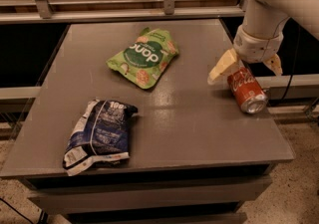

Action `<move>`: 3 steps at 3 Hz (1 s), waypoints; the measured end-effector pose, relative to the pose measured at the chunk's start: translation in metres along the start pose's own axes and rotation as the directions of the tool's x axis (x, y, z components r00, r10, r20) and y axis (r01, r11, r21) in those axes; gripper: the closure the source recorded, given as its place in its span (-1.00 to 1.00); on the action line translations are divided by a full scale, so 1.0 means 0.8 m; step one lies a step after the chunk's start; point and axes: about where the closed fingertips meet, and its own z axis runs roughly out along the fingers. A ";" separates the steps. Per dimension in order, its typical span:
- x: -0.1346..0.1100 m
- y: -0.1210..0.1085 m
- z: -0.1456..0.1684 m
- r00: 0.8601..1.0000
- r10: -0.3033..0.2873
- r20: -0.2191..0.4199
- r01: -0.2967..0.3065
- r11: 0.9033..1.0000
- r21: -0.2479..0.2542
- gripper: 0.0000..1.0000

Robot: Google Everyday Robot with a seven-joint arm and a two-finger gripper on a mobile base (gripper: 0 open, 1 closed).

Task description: Place coke can upright

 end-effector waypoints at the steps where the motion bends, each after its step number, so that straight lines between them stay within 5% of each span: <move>1: 0.003 0.006 0.002 1.000 -0.031 -0.004 0.031 0.999 0.027 -0.66; 3: 0.004 0.014 0.010 0.998 -0.067 -0.009 0.068 0.997 0.023 0.28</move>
Offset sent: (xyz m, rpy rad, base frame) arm -0.0103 0.0108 -0.0081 -0.0599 0.0332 0.0614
